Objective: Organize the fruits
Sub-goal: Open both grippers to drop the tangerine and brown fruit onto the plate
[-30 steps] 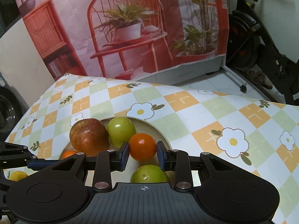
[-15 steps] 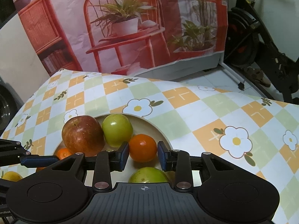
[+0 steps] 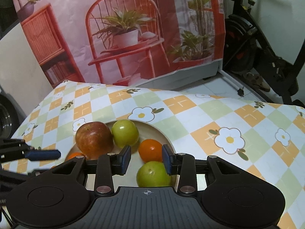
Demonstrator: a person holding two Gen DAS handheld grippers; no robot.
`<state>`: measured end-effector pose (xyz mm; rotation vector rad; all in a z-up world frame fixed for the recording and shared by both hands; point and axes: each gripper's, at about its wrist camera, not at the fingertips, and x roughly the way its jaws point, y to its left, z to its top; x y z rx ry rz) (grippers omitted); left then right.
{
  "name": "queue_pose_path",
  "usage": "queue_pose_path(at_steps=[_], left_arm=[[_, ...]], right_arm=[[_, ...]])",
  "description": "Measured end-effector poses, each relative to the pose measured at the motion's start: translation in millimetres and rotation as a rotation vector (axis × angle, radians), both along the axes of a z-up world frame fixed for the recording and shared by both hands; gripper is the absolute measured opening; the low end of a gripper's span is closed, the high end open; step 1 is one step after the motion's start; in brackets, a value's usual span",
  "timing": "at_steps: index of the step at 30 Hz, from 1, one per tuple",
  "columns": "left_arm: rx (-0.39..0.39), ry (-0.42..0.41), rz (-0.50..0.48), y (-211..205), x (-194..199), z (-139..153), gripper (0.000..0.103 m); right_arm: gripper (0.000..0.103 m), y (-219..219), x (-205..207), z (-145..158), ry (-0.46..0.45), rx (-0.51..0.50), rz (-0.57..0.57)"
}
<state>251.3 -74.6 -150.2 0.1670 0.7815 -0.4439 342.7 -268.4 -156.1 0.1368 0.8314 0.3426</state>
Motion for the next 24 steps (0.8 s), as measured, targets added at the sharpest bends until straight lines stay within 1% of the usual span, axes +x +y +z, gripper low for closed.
queue_pose_path(at_steps=[10, 14, 24], left_arm=[[-0.023, -0.048, 0.048, 16.5, -18.0, 24.2, 0.041], [-0.028, -0.066, 0.067, 25.1, -27.0, 33.4, 0.044], [-0.054, -0.088, 0.097, 51.2, -54.2, 48.8, 0.051]], right_arm=[[0.034, -0.6, -37.6, 19.3, -0.027, -0.009, -0.033], [0.04, 2.5, -55.2, 25.0, -0.037, -0.013, -0.05], [0.041, 9.6, -97.5, 31.9, -0.048, 0.013, -0.081]])
